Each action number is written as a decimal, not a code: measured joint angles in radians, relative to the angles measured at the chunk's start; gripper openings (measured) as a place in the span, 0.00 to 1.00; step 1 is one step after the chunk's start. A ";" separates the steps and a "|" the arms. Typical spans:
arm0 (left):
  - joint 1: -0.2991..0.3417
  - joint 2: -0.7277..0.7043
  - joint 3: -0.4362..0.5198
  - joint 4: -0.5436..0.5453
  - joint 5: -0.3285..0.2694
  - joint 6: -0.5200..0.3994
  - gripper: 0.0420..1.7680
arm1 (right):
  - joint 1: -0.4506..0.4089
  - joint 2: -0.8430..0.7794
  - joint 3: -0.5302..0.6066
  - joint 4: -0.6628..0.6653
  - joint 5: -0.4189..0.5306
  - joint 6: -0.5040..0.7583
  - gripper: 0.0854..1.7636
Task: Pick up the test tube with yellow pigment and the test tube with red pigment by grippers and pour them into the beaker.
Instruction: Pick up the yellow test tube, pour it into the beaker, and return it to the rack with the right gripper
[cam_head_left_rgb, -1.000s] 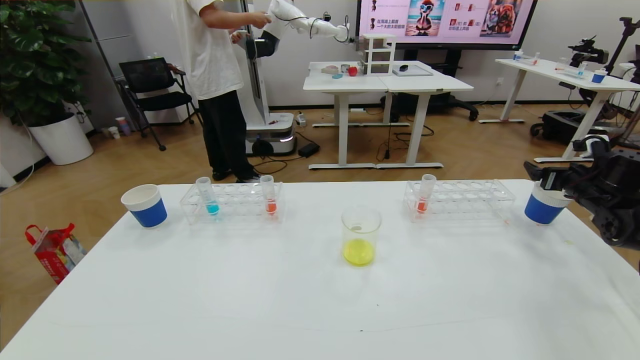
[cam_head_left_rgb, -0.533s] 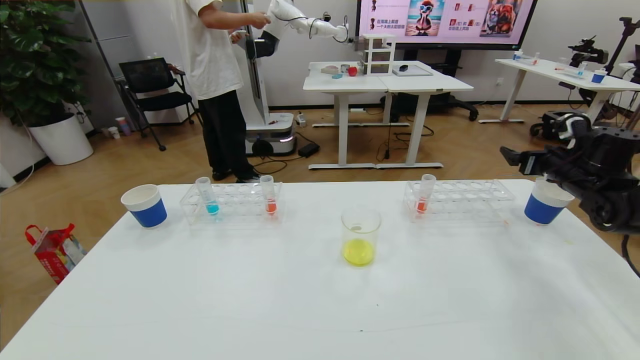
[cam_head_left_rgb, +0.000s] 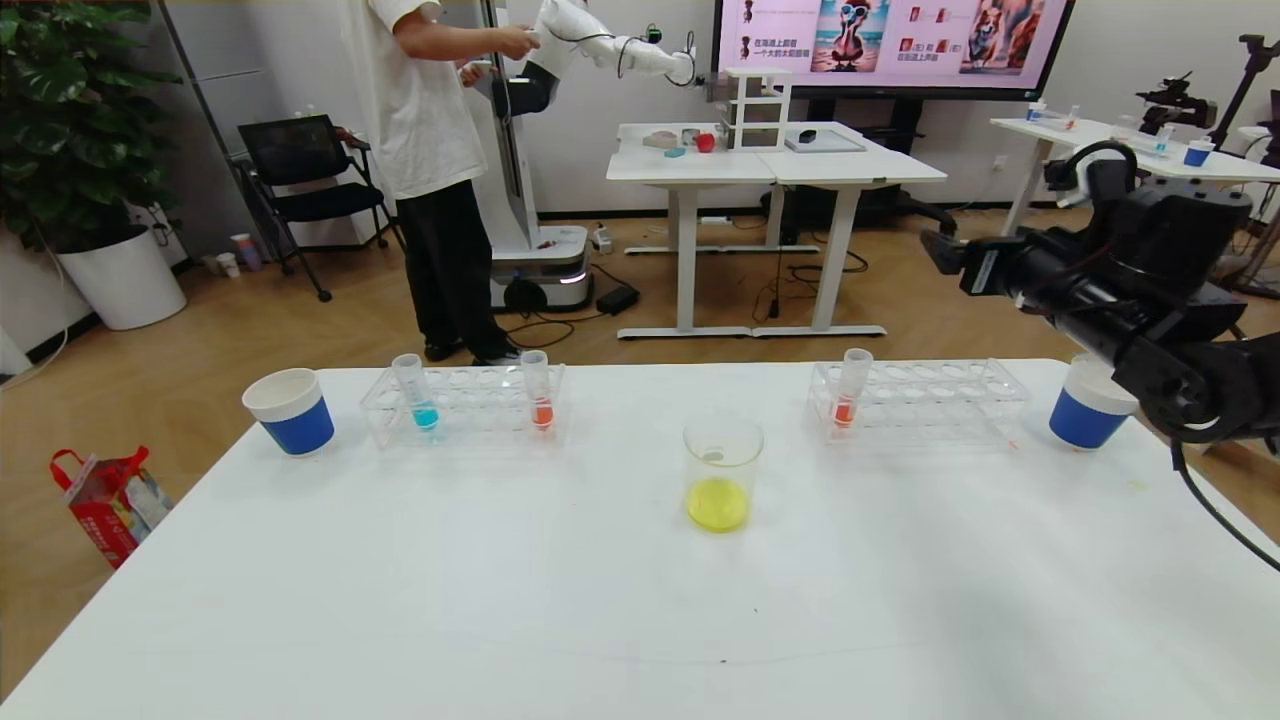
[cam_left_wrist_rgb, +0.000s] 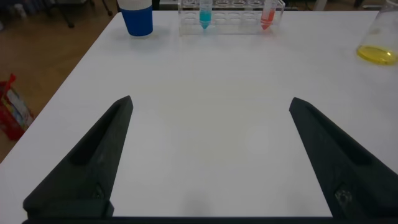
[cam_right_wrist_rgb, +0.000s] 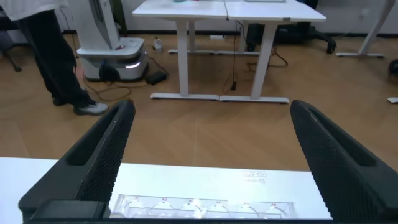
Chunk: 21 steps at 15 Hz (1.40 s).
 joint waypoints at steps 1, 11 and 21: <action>0.000 0.000 0.000 0.000 0.000 0.000 0.99 | 0.000 -0.038 0.015 0.001 -0.001 0.000 0.98; 0.000 0.000 0.000 0.000 0.000 0.000 0.99 | -0.006 -0.745 0.365 0.068 -0.020 -0.020 0.98; 0.000 0.000 0.000 0.000 0.000 0.000 0.99 | -0.087 -1.535 0.656 0.493 -0.003 -0.071 0.98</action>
